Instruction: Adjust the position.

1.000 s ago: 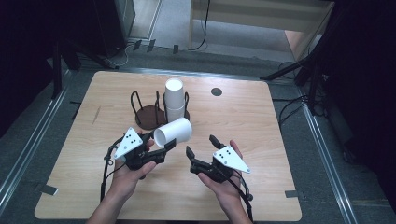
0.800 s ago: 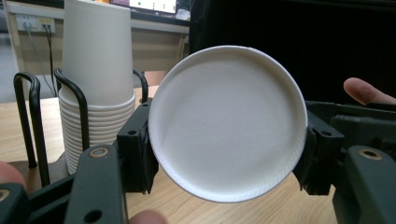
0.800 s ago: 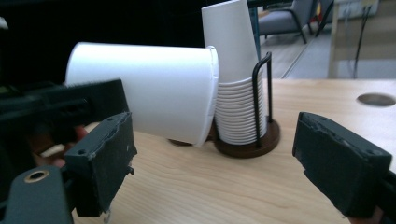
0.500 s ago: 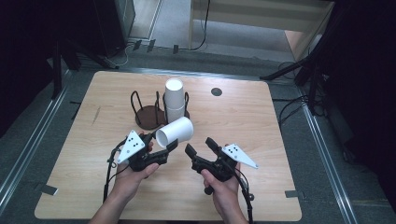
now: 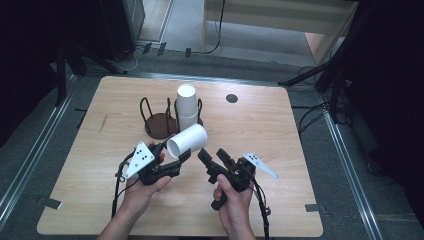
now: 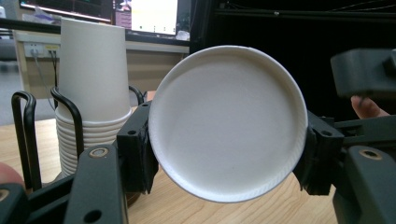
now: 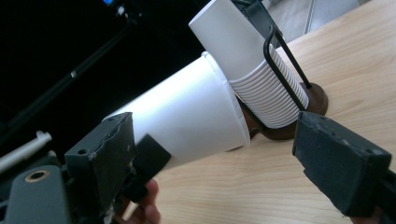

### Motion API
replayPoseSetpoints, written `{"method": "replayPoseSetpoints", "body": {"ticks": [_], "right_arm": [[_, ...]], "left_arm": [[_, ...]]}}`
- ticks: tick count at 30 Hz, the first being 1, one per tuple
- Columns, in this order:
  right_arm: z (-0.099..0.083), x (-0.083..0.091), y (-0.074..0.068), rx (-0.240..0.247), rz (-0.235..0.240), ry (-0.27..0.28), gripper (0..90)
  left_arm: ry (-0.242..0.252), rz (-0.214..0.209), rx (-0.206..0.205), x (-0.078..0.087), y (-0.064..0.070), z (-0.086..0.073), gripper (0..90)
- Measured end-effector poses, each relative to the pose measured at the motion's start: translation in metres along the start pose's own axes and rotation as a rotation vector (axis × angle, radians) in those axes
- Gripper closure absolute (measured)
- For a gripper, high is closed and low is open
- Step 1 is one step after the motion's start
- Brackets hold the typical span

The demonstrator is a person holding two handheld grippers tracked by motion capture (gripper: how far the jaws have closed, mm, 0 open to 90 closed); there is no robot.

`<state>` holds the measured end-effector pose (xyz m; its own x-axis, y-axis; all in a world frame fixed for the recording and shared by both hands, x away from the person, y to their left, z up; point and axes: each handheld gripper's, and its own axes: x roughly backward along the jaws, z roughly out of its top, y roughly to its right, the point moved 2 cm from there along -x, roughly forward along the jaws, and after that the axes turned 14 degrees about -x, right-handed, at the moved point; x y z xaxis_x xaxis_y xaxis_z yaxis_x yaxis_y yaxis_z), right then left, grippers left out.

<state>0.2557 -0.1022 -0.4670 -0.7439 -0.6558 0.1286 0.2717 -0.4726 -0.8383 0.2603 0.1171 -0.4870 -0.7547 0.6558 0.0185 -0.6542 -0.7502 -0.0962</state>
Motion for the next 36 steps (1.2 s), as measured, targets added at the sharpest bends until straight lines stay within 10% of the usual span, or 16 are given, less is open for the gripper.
{"method": "replayPoseSetpoints", "body": {"ticks": [36], "right_arm": [[-0.003, -0.025, 0.002, -0.636, 0.061, -0.013, 10.6]], "left_arm": [[0.019, -0.011, -0.033, -0.003, 0.007, 0.0, 35.3]]}}
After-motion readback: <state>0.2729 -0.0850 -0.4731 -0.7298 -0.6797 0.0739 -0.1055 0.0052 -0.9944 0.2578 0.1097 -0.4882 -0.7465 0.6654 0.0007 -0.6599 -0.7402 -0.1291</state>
